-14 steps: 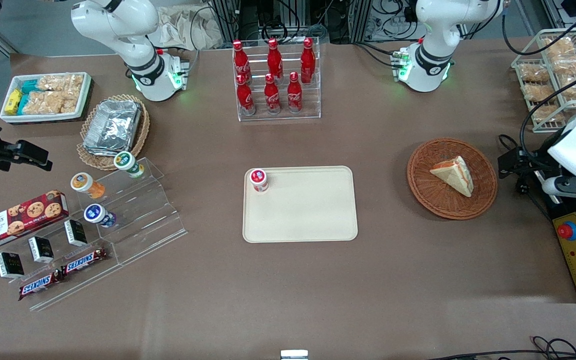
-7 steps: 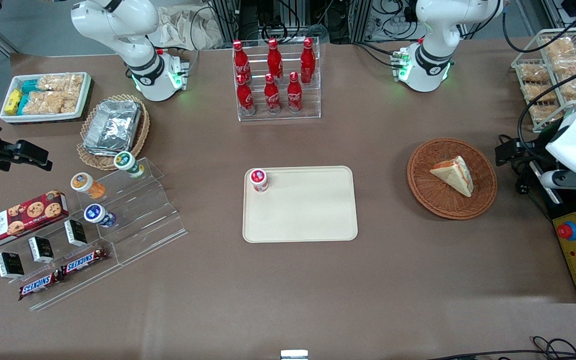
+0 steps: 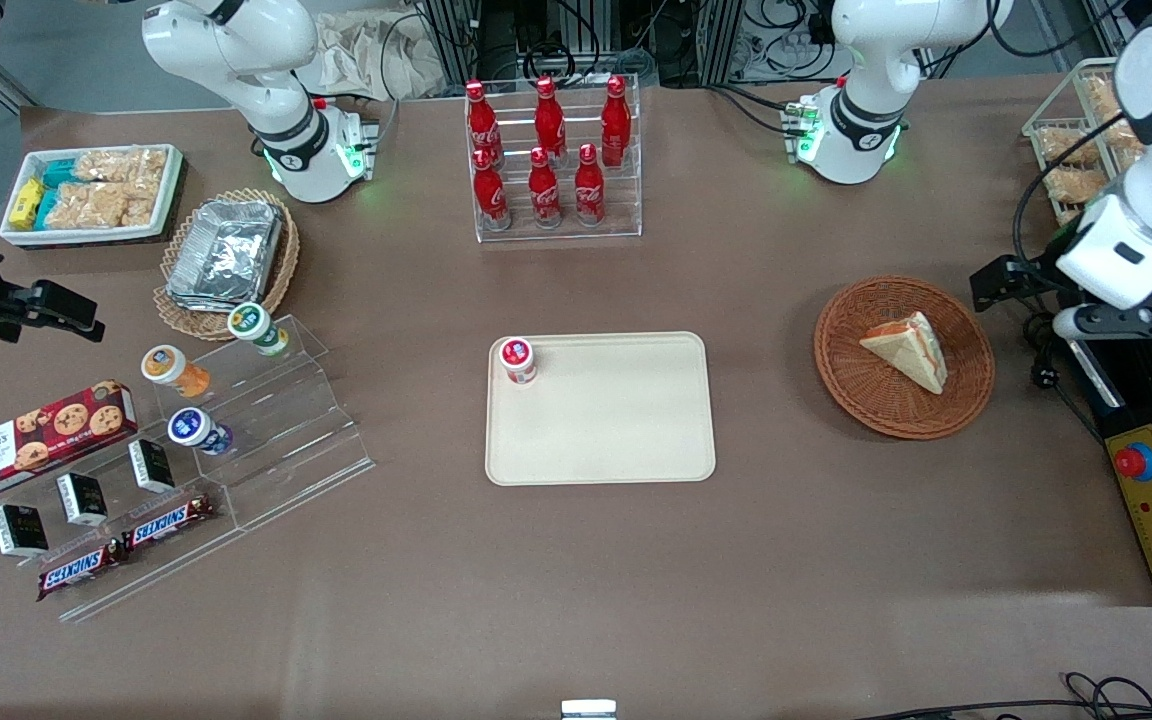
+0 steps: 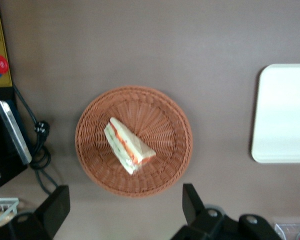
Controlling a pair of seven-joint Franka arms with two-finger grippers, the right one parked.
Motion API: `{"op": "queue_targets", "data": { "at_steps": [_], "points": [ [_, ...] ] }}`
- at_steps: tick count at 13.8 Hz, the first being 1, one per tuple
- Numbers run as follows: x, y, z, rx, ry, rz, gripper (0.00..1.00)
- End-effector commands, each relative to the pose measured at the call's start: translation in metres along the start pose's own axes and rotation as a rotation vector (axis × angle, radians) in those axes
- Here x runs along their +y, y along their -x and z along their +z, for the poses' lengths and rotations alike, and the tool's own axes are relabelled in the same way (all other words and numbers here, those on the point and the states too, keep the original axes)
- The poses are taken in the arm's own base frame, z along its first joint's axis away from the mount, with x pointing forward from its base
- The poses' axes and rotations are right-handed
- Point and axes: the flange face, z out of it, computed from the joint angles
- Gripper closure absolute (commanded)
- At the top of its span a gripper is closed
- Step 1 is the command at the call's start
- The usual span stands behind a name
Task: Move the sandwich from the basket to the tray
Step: 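Move the open left gripper over the wrapped sandwich in the basket, then lower the left gripper and close it on the wrapped sandwich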
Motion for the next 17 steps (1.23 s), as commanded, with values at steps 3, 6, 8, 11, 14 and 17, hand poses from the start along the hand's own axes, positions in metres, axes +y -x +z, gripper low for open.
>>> {"op": "queue_targets", "data": {
  "at_steps": [3, 6, 8, 11, 14, 17],
  "points": [
    [-0.032, 0.05, 0.058, 0.041, -0.006, -0.113, 0.0],
    [-0.039, 0.053, 0.084, 0.039, 0.0, -0.254, 0.0],
    [-0.04, 0.05, 0.108, 0.004, -0.001, -0.39, 0.0],
    [-0.039, 0.041, 0.142, -0.054, 0.003, -0.519, 0.0],
    [-0.038, 0.027, 0.18, -0.074, 0.027, -0.694, 0.0],
    [-0.037, 0.018, 0.215, -0.088, 0.023, -0.839, 0.0]
  ]
}}
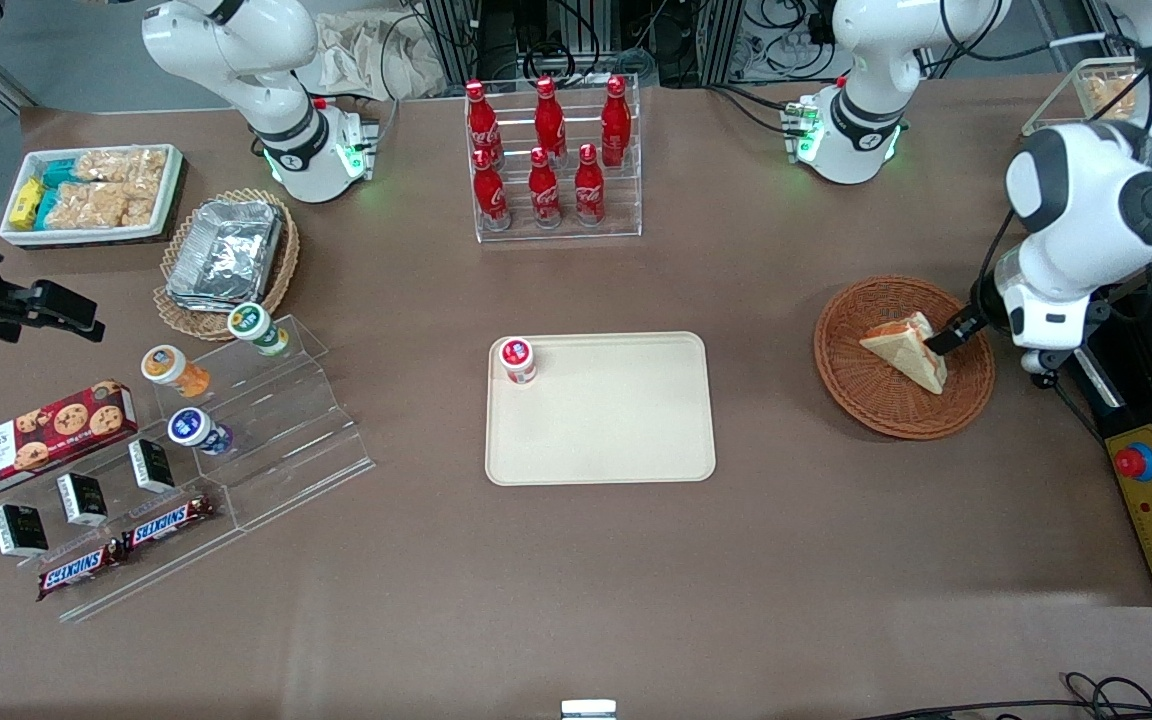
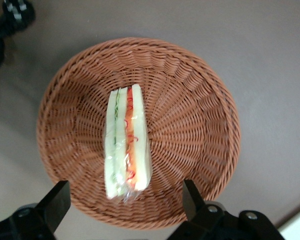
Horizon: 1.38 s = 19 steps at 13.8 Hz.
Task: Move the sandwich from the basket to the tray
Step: 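Lower the left gripper and close it on the wrapped sandwich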
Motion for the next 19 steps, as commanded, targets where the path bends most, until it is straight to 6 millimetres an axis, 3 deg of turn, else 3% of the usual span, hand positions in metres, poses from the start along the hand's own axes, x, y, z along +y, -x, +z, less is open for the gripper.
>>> {"op": "queue_targets", "data": {
  "at_steps": [1, 4, 11, 13, 15, 16, 17, 19],
  "points": [
    [0.006, -0.007, 0.031, -0.017, 0.003, -0.144, 0.0],
    [0.008, -0.009, 0.067, -0.057, -0.031, -0.235, 0.0],
    [0.015, -0.006, 0.113, -0.097, -0.075, -0.322, 0.0],
    [0.015, -0.008, 0.122, -0.094, -0.069, -0.324, 0.04],
    [0.014, -0.009, 0.121, -0.093, -0.068, -0.33, 0.22],
    [0.013, -0.011, 0.119, -0.09, -0.066, -0.345, 0.36],
    [0.014, -0.011, 0.117, -0.088, -0.067, -0.349, 0.55],
    [0.015, -0.013, 0.108, -0.079, -0.06, -0.343, 0.65]
  ]
}}
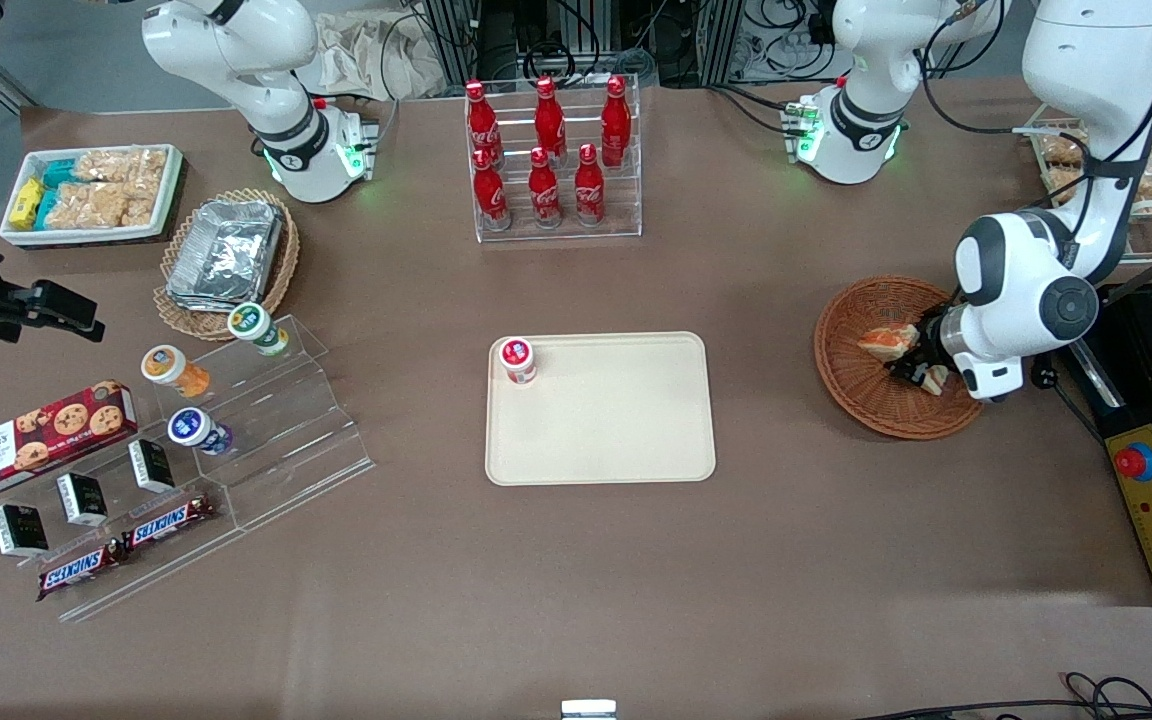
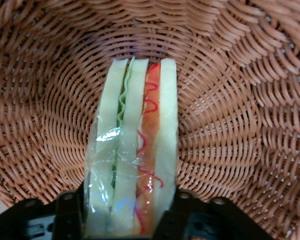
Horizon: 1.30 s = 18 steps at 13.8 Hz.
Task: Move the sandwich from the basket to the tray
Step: 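Lower the left gripper and close it on the wrapped sandwich, then lift the sandwich out of the basket with the left gripper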
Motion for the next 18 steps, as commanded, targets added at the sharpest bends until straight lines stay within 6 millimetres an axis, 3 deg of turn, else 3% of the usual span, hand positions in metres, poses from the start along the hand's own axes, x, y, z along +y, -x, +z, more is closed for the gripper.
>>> {"op": "queue_targets", "data": {
  "at_steps": [1, 4, 8, 12, 15, 18],
  "points": [
    [0.005, 0.004, -0.015, 0.035, 0.033, -0.048, 0.65],
    [0.009, 0.005, -0.062, 0.022, -0.003, -0.02, 0.65],
    [0.033, 0.006, -0.154, -0.001, -0.042, 0.004, 0.64],
    [0.062, 0.032, -0.241, 0.028, -0.008, 0.108, 0.64],
    [0.088, 0.072, -0.267, 0.057, 0.041, 0.267, 0.63],
    [0.124, 0.131, -0.265, 0.062, 0.062, 0.4, 0.64]
  ]
}}
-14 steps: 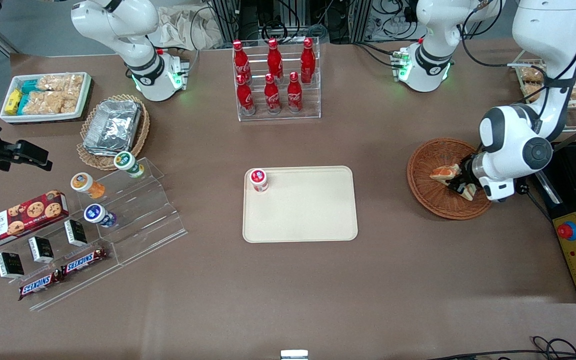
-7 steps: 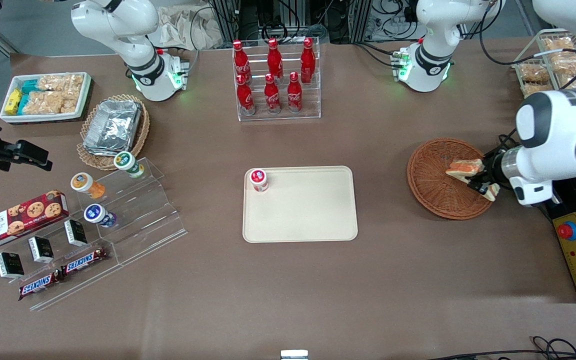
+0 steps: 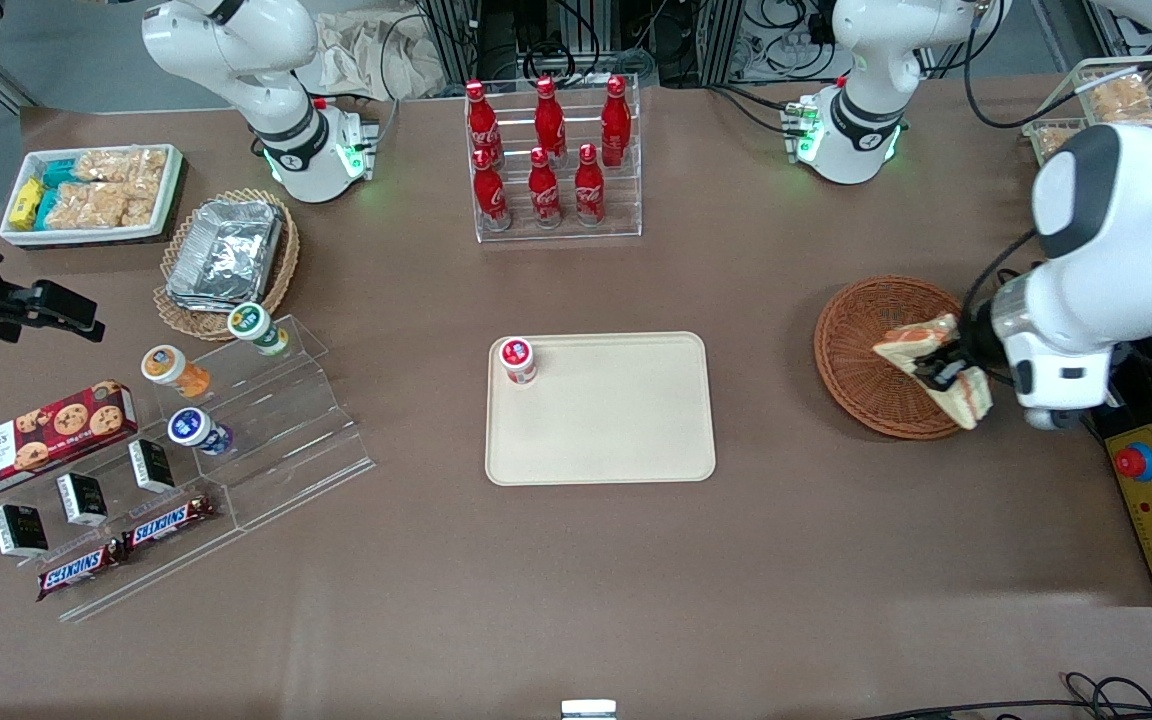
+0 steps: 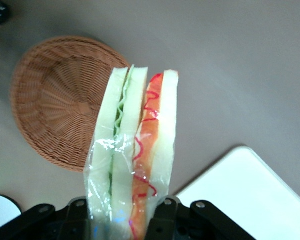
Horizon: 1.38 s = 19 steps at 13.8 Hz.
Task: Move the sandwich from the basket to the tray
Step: 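Lift the sandwich out of the basket with the left gripper, then carry the sandwich over the cream tray with the left gripper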
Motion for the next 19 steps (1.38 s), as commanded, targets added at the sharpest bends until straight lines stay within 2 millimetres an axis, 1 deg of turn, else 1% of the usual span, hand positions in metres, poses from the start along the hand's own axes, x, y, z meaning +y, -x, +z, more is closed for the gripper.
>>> {"op": "queue_targets", "data": {
  "at_steps": [1, 2, 4, 5, 7, 8, 10, 11, 13, 14, 15, 17, 19],
  "points": [
    [0.046, 0.031, 0.004, 0.009, 0.006, 0.124, 0.64],
    [0.062, 0.045, 0.013, 0.015, 0.009, 0.171, 0.64],
    [0.092, 0.067, 0.035, 0.005, 0.031, 0.241, 0.63],
    [0.103, 0.074, 0.048, 0.002, 0.038, 0.269, 0.63],
    [0.126, 0.091, 0.068, 0.0, 0.076, 0.324, 0.63],
    [0.137, 0.096, 0.083, 0.007, 0.086, 0.354, 0.63],
    [0.157, 0.107, 0.122, 0.017, 0.077, 0.432, 0.6],
    [0.164, 0.111, 0.14, 0.011, 0.077, 0.458, 0.6],
    [0.173, 0.115, 0.169, 0.015, 0.069, 0.513, 0.61],
    [0.177, 0.119, 0.183, 0.015, 0.058, 0.592, 0.61],
    [0.178, 0.118, 0.195, 0.002, 0.049, 0.645, 0.61],
    [0.179, 0.119, 0.212, -0.023, 0.046, 0.662, 0.6],
    [0.192, 0.147, 0.23, -0.024, 0.045, 0.706, 0.6]
  ]
}}
